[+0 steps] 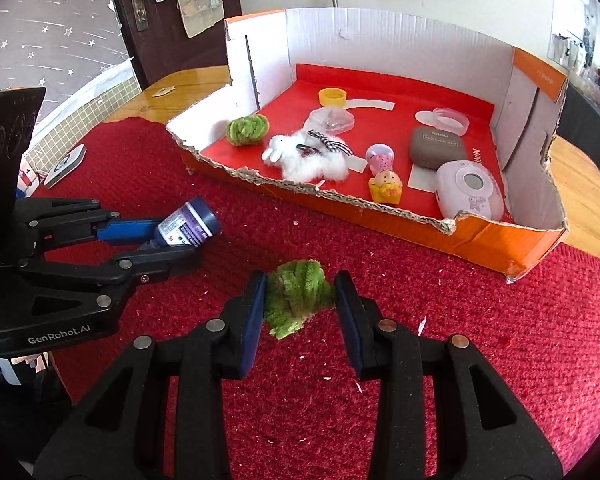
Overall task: Organize objects
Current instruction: 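Carry the bottle into the box with left tool while right tool carries the lettuce in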
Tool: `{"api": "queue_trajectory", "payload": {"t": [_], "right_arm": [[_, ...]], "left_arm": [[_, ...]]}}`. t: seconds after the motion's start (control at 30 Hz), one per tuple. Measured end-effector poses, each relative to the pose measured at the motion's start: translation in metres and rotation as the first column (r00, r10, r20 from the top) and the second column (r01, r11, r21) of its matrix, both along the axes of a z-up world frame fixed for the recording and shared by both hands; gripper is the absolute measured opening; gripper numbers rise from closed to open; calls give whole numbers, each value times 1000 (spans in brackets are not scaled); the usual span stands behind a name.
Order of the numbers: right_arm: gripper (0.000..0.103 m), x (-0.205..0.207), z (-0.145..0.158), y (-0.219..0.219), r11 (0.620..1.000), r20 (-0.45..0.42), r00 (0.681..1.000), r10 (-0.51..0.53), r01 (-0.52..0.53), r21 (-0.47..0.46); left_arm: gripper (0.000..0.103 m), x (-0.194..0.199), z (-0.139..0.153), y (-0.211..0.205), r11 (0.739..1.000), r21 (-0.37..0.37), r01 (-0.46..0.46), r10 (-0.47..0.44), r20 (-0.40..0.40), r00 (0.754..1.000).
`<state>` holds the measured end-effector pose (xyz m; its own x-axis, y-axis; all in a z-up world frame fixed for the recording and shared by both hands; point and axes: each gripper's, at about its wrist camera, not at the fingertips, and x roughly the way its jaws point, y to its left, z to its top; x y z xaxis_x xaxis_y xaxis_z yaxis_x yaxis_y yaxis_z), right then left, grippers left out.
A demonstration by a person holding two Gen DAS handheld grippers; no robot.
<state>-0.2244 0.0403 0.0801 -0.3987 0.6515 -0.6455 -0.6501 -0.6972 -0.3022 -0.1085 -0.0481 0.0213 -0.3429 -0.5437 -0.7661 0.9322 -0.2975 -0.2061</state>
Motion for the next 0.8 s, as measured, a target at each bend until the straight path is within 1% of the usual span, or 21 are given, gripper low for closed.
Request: {"api": "queue_trajectory", "payload": {"t": [0.33,0.6,0.8], "right_arm": [[35,0,-2,1,1000,9,1000,0,0,6],[34,0,0,-4,1000,4,1000,14,-14,17],[34,-1,1,-4,1000,2,1000,19,-19,12]], "left_arm": [[29,-4,1,-3,1000,-10,0,0,-1,1000],[29,-3,11,2,999,-45,1,-2,-11,1000],[29,-3,13,4,999,-47,-3,3,-13,1000]]}}
